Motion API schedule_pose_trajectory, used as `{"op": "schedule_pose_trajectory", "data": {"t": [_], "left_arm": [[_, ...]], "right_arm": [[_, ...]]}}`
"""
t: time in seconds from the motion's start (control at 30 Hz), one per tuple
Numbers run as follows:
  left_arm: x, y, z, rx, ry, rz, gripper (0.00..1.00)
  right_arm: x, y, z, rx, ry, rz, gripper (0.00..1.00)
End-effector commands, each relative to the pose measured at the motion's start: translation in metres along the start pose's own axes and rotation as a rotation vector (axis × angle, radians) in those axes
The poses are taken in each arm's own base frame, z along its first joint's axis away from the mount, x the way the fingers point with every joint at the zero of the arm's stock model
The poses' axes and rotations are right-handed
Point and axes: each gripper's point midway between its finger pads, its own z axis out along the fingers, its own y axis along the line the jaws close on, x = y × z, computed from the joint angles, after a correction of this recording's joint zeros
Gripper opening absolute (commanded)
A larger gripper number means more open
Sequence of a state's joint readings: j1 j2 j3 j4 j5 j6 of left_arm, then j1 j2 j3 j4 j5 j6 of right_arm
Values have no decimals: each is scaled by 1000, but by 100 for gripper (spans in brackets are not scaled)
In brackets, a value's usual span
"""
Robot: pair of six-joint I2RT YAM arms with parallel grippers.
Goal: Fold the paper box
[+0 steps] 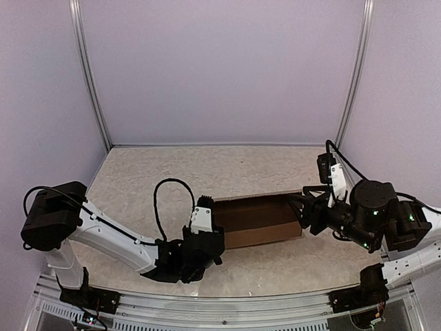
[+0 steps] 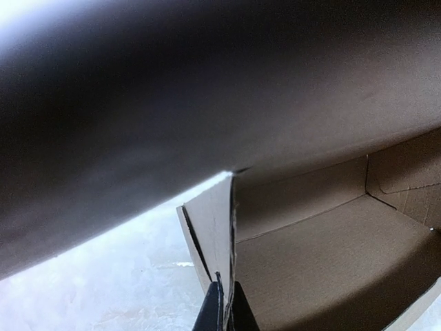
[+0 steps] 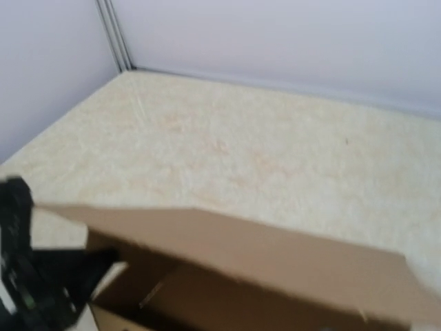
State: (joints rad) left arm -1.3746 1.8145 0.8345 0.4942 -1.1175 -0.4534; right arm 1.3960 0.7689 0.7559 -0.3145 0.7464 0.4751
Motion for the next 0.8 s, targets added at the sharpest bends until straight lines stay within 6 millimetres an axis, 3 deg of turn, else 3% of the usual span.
{"op": "schedule_pose_trajectory", "data": {"t": [0.0,0.27,0.37,0.6,0.77], "left_arm": [[32,-7,9,42,45,118,0],[42,-10,25,33,-4,182,0],[44,-12,26,41,-21,184,0],[58,-23,30,83,-8,231,0],[62,-21,30,71,-8,232,0]], "right_arm": [[-22,5,10,64,-53,-104,55],[-42,-6,61,115,-34,-127,32],[-39,-11,84,99,-10,-98,22],[-6,-24,131,94,61,-53,8],[18,-37,153,112,102,-30,2]]}}
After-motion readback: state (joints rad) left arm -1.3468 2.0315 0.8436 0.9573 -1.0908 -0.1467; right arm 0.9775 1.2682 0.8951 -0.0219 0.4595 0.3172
